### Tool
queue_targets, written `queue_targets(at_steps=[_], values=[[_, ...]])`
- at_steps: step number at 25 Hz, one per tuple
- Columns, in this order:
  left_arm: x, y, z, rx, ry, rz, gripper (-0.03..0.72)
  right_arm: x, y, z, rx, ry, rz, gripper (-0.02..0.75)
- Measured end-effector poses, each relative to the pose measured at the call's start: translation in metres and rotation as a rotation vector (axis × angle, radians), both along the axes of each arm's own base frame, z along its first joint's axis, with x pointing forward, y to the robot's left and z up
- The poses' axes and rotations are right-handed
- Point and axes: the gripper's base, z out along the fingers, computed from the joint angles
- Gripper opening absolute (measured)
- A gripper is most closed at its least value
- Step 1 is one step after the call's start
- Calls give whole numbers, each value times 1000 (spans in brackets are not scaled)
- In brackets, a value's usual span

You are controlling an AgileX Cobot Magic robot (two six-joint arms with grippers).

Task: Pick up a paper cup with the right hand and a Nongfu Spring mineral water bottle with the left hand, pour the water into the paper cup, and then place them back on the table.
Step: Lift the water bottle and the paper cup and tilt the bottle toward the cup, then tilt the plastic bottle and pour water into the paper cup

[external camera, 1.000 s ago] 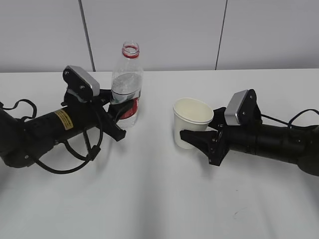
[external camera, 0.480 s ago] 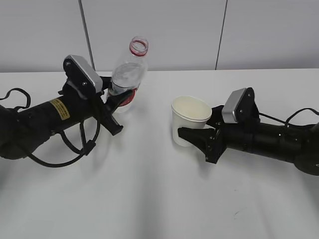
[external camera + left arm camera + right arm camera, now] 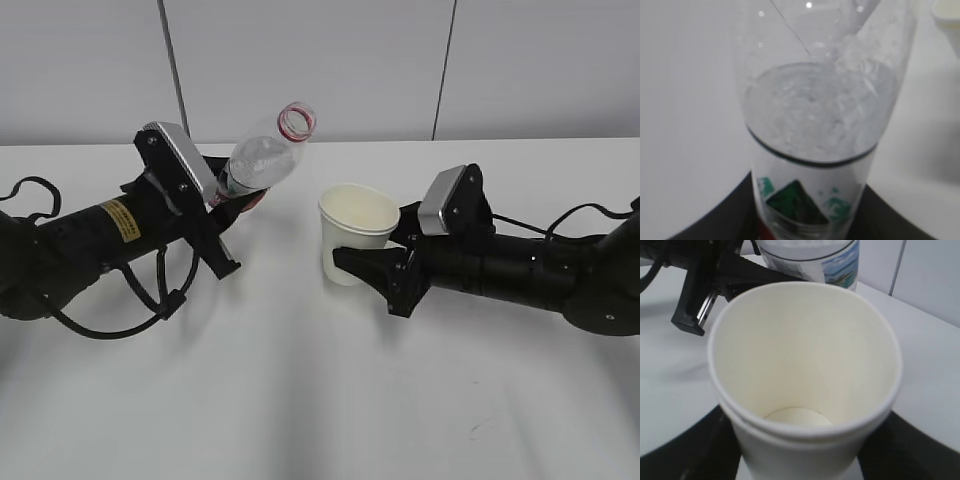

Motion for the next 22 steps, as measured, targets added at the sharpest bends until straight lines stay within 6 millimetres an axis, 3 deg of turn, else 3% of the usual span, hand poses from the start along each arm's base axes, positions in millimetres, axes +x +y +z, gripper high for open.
queue_targets(at_steps=[9, 17, 22], values=[[2, 3, 1, 105, -106, 21, 279, 5, 1, 1, -7, 40, 4, 467], [4, 4, 2, 189, -189, 31, 279, 4, 19, -2, -72, 63, 31, 467], [4, 4, 2, 250, -245, 26, 279, 4, 20, -3, -85, 67, 32, 467]])
